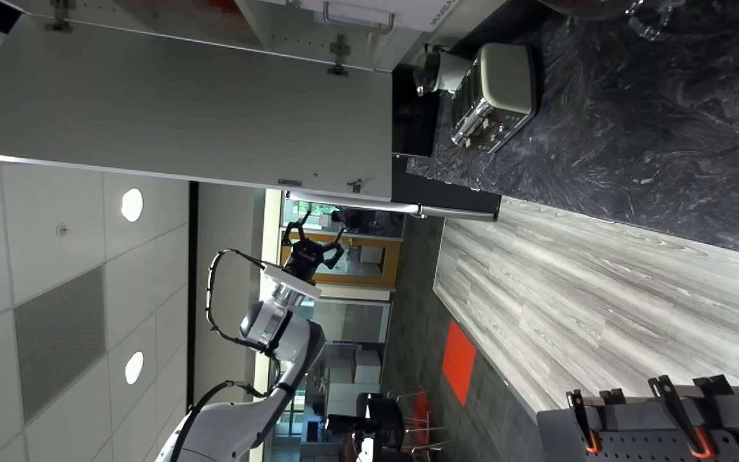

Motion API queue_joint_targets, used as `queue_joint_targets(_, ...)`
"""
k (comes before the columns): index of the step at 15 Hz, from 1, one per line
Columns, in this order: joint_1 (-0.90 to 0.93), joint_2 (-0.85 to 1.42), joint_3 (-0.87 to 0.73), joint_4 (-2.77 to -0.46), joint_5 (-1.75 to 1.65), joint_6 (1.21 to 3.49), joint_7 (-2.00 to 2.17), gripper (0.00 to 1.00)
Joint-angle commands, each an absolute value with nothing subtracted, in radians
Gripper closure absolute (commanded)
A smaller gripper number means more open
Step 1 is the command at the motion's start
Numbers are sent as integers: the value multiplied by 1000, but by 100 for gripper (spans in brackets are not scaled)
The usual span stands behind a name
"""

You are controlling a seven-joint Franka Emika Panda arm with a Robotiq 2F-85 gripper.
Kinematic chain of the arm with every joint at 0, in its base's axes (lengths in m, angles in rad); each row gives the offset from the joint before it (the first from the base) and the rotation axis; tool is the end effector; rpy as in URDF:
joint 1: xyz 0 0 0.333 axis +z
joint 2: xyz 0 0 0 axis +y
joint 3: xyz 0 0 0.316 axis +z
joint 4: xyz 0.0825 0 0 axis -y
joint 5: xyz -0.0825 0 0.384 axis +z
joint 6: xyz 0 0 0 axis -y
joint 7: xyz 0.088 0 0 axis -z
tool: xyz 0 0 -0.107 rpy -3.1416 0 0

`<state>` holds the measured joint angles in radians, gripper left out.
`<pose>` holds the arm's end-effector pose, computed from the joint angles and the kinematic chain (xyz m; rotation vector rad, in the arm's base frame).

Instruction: Close the open cupboard

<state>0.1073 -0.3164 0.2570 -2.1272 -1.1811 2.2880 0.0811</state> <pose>0.4749 0.1747 0.6029 1.8224 0.9060 0.7108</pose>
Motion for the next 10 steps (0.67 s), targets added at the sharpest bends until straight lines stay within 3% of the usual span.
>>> queue_joint_targets(1, 129, -292, 236, -2075, -1231, 2291, 65, 26)
queue_joint_targets(10, 130, -279, 193, -2003, -1229, 2292, -81, 95)
